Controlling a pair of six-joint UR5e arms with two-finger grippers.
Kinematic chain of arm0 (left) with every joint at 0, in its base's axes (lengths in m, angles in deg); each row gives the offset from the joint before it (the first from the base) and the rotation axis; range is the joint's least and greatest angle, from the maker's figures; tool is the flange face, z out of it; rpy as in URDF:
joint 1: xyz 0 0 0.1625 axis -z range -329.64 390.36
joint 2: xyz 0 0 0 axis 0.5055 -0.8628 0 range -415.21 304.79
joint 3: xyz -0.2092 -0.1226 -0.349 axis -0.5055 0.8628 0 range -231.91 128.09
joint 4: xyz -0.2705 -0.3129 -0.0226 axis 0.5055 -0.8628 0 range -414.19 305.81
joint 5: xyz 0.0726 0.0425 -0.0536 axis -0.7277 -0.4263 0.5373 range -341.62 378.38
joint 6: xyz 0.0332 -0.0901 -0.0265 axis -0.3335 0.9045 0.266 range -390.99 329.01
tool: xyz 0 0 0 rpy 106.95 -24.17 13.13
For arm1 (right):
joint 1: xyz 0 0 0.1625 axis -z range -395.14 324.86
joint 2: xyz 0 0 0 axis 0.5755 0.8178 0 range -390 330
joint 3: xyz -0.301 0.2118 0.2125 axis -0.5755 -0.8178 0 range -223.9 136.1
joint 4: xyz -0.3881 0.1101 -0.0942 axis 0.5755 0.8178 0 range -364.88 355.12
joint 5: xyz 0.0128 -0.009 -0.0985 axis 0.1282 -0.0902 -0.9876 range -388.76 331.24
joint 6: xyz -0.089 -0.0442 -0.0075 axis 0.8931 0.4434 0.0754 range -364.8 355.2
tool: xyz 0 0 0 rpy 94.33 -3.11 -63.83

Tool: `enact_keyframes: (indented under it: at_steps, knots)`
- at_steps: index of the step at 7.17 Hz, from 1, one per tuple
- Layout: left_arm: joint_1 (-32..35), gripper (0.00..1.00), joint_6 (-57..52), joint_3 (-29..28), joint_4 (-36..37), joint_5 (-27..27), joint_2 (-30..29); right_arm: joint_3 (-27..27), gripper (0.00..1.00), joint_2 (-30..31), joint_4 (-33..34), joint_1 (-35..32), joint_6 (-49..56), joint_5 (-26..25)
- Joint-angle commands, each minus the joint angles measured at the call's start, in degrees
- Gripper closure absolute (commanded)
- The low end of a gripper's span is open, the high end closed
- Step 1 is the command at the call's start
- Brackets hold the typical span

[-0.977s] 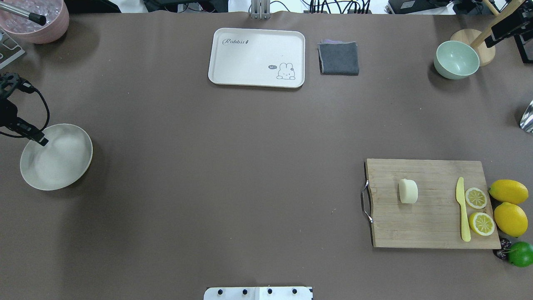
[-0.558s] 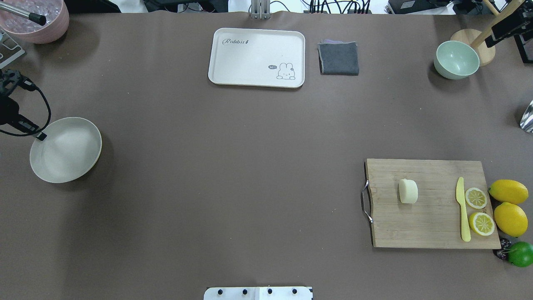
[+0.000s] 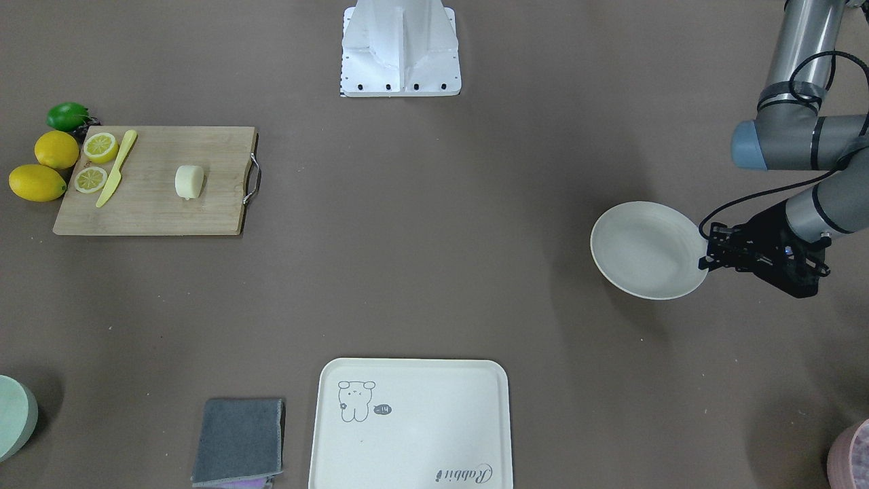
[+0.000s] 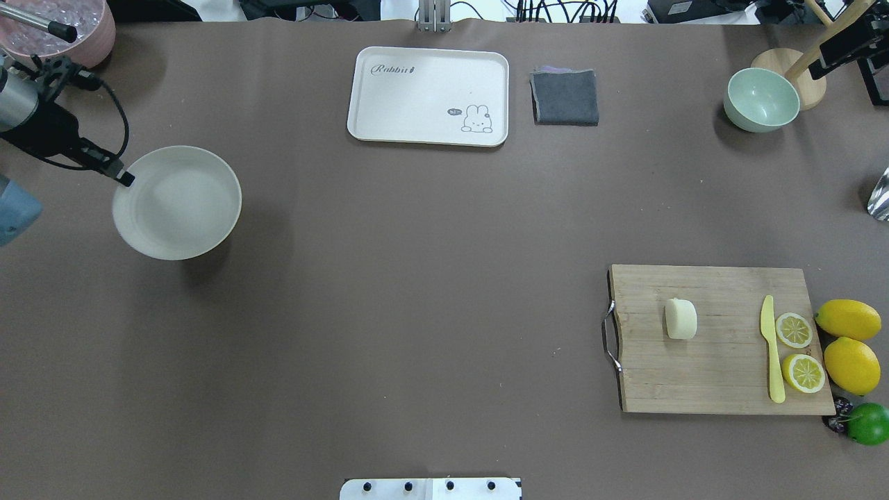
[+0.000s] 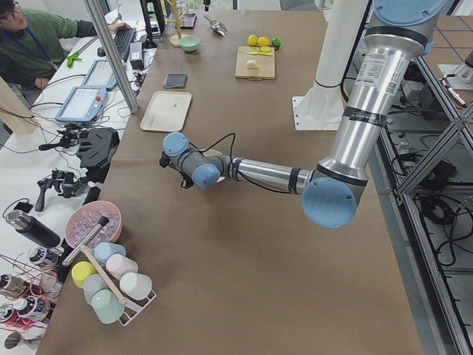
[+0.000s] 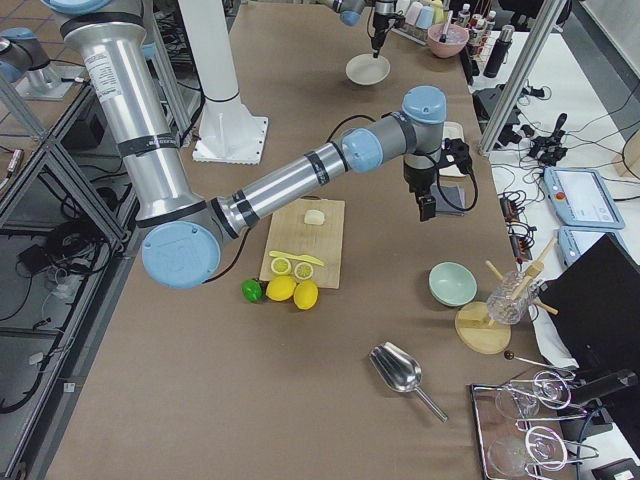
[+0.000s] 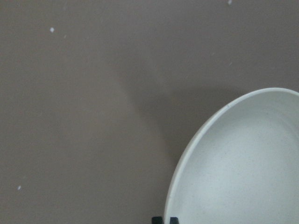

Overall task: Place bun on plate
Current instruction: 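Push the white plate with the left gripper toward the table center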

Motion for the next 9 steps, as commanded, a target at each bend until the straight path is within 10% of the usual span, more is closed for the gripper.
enact_keyframes:
  at_steps: [1,8,9]
  knots:
    - [-4.3,1.0,15.5,1.6,-0.2,0.1,-8.9,-0.3,0.0,-0.1,0.0,0.1,0.0,0.0]
    - [-25.8,1.0,25.3,2.2,-2.9,-19.1,-17.5,-1.0,0.0,0.5,0.2,0.1,0.0,0.1]
    - [-27.0,0.84,25.2,2.2,-3.0,-19.1,-17.3,-1.3,0.0,0.5,0.2,0.0,0.0,0.1]
